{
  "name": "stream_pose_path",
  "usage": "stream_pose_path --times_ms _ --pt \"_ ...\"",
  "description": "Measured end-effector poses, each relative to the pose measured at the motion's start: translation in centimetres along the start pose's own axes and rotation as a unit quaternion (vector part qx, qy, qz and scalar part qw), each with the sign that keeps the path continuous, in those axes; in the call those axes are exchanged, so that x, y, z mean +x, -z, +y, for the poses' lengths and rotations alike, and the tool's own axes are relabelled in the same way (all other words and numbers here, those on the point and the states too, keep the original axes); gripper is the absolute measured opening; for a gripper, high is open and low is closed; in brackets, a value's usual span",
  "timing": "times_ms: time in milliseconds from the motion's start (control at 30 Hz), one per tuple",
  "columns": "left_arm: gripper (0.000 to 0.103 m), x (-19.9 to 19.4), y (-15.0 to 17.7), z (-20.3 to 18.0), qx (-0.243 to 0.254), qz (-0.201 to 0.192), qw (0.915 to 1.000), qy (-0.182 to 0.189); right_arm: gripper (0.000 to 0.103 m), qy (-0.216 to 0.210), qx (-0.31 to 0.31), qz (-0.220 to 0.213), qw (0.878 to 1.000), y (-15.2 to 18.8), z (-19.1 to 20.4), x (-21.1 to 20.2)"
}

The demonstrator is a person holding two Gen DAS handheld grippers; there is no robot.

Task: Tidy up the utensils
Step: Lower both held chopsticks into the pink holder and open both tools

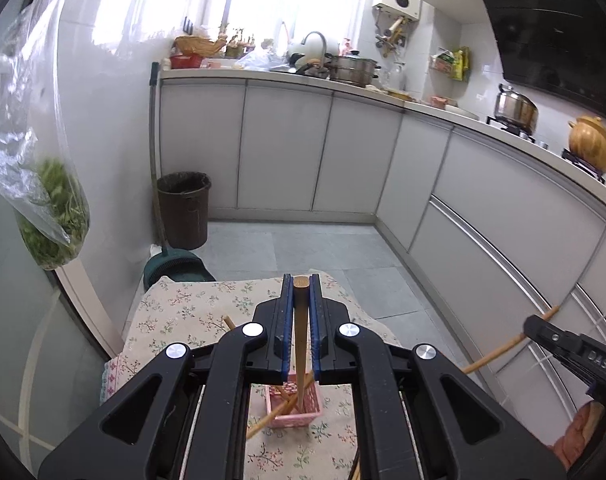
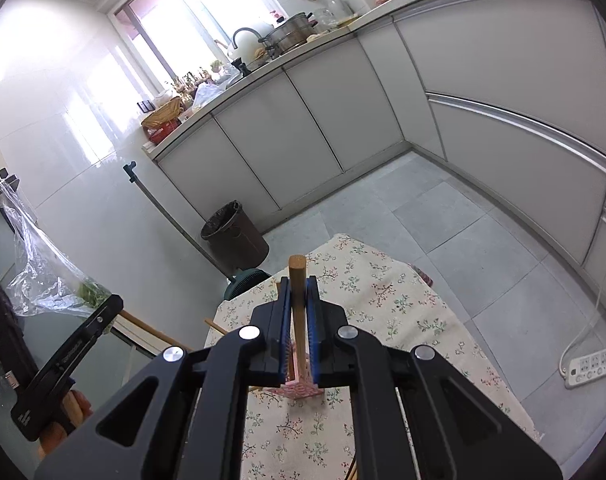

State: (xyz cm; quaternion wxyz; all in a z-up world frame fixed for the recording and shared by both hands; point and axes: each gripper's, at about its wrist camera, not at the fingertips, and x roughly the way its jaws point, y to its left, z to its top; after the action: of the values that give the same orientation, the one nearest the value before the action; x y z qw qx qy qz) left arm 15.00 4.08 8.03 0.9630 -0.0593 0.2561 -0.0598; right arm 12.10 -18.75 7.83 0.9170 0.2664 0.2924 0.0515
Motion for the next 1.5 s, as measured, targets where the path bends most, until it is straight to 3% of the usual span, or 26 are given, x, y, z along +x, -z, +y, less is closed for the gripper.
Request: stream_pose_path --times_ms 200,267,333,667,800,1233,1333,1433,1500 --pt "0.007 4.5 1.5 1.6 -0.014 0.036 0.9992 -0.01 0.008 -0.005 -0.017 0.005 1.0 -0.2 1.1 1.8" --pt "0.02 5.4 2.2 1.8 -0.009 0.053 0.9985 -0.007 0.008 -0.008 -0.019 0.011 1.0 -0.1 1.5 2.6" --pt "0.026 5.1 2.8 2.1 -0.013 0.046 0.9987 -0.015 0.008 -0.01 -0.023 0.016 1.0 0.0 2.0 3.2" --pt "0.03 1.4 3.7 3.9 -0.056 0.03 0.9976 -0.028 0.008 -0.014 -0.057 0.021 0.998 0.9 5.0 5.1" --pt "0.036 0.1 4.0 5.0 -0.072 0.019 0.9965 -0.038 0.008 -0.013 -0.07 0.019 0.997 1.6 6.2 5.5" --pt "0.036 1.0 4.5 7.5 -0.104 0.045 0.9932 -0.026 0.008 -0.005 -0.097 0.029 0.995 3.0 9.1 10.8" --pt "0.036 1.4 4.7 7.6 -0.103 0.05 0.9929 -0.029 0.011 -0.01 -0.116 0.046 0.992 4.2 9.5 13.3" --pt "0.037 1.2 4.8 7.3 -0.094 0.047 0.9934 -0.045 0.03 -0.006 -0.129 0.058 0.99 5.6 9.6 14.5" --pt "0.039 0.7 4.7 6.8 -0.086 0.04 0.9942 -0.05 0.031 -0.001 -0.139 0.051 0.989 6.1 9.7 14.1"
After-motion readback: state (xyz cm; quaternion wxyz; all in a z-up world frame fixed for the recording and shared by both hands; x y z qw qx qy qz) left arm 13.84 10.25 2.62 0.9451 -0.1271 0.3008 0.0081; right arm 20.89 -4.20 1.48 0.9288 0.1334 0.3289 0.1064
